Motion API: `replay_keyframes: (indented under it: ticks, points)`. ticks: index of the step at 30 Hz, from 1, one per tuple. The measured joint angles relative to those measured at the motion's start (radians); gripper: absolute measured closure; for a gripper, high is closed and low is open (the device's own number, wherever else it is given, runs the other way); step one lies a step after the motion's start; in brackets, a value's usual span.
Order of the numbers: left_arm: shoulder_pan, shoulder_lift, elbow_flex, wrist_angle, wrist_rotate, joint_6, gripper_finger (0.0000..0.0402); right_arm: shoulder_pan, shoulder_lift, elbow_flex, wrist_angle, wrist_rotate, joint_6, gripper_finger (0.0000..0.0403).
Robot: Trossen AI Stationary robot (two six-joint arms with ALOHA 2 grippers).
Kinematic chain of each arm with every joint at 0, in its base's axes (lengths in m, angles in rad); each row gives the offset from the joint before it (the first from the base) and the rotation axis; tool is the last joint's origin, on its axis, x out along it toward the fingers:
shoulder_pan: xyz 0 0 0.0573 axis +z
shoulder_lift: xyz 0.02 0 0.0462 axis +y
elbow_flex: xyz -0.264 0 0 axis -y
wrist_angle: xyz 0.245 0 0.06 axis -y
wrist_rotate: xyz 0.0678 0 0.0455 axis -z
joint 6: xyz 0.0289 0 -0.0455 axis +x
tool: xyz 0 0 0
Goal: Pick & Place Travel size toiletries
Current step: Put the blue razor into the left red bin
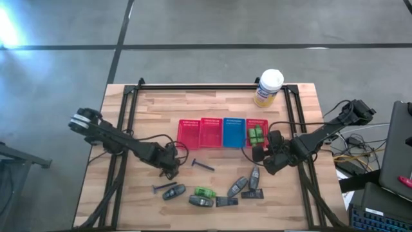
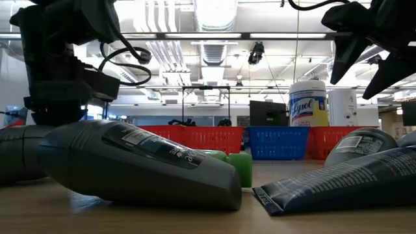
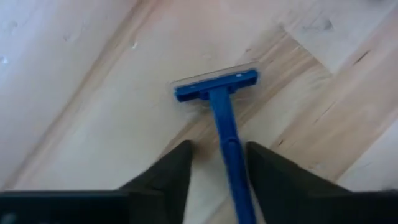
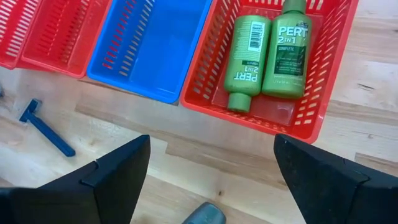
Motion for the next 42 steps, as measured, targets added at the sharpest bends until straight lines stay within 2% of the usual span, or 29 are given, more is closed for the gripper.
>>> replay_keyframes:
  ticks: [5,9,14,17,20,23,26,31,33,34,36,38,40,42]
  points:
    - [0.006,-0.017,0.009,-0.001,0.011,-0.052,0.0370,0.000,0.000,0.000,0.000,-0.003,-0.022,0.0057]
    - [0.041,-0.121,0.057,0.050,0.022,-0.102,0.0373,0.000,0.000,0.000,0.000,-0.011,-0.023,0.0067]
    - [0.149,-0.232,0.105,0.105,-0.076,-0.148,0.0370,0.000,0.000,-0.001,-0.001,-0.010,-0.026,0.0086]
    - [0.242,-0.235,0.101,0.211,-0.141,-0.162,0.0370,0.000,0.000,-0.002,-0.003,-0.008,-0.026,0.0096]
    - [0.325,-0.185,0.099,0.265,-0.192,-0.165,0.0369,0.000,0.000,-0.003,-0.003,-0.006,-0.025,0.0103]
    - [0.383,-0.132,0.099,0.279,-0.172,-0.165,0.0346,0.000,0.000,-0.004,-0.001,-0.006,-0.022,0.0110]
    - [0.405,-0.088,0.098,0.259,-0.134,-0.165,0.0298,0.000,0.000,-0.004,0.000,-0.006,-0.011,0.0116]
    - [0.401,-0.076,0.098,0.256,-0.125,-0.147,0.0221,0.000,0.000,-0.004,0.000,-0.006,-0.010,0.0124]
    - [0.389,-0.100,0.101,0.275,-0.115,-0.068,0.0201,0.000,0.000,-0.004,0.000,-0.006,-0.011,0.0126]
    - [0.378,-0.117,0.107,0.280,-0.085,0.034,0.0195,0.000,0.000,-0.004,0.000,-0.006,-0.011,0.0127]
    - [0.341,-0.156,0.124,0.283,0.046,0.313,0.0190,0.000,0.000,-0.004,0.000,-0.006,-0.015,0.0125]
    - [0.285,-0.195,0.130,0.229,0.231,0.526,0.0189,0.000,0.000,-0.004,0.001,-0.006,-0.019,0.0121]
    - [0.211,-0.215,0.132,0.114,0.316,0.598,0.0189,0.000,0.000,-0.005,0.000,-0.006,-0.028,0.0115]
    - [0.128,-0.215,0.130,-0.017,0.316,0.596,0.0189,0.000,0.000,-0.005,0.000,-0.007,-0.031,0.0108]
